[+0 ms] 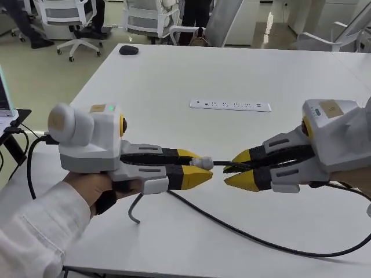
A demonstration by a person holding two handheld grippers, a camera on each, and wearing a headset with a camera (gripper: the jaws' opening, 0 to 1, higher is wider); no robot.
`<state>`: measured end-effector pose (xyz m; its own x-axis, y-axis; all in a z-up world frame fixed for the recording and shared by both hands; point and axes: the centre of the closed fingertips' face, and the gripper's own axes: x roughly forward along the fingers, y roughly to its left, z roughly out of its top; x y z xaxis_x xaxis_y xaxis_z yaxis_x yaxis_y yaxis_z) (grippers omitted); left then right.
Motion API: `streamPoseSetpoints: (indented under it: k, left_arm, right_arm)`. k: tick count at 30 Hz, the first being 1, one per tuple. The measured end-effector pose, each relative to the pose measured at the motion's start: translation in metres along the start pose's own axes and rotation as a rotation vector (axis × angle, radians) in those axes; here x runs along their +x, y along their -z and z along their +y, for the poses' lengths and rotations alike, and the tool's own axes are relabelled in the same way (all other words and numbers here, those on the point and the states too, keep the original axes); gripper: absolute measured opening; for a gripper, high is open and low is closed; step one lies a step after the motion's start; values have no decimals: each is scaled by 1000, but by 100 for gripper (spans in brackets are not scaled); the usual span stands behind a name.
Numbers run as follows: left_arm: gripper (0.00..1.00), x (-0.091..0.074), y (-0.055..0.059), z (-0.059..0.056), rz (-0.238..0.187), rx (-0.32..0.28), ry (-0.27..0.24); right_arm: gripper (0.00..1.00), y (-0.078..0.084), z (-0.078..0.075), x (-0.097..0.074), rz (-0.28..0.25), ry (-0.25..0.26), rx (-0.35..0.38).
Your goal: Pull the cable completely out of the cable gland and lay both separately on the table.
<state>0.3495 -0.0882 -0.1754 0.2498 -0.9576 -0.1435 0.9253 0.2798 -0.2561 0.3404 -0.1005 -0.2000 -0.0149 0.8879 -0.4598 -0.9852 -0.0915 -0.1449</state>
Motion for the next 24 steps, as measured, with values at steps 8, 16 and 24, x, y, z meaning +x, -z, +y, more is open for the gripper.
streamPoseSetpoints:
  k: [8,16,24]
  left_arm:
    - [16,2,1,-1,4,6,4]
    - [16,1,0,0,2,8,1]
    - [16,-2,2,2,1,5,-7]
  right_arm:
    - [2,3,0,-1,8,-3,7]
    - [2,3,-1,0,13,0,-9]
    - [2,6,-3,-2,15,6,-6]
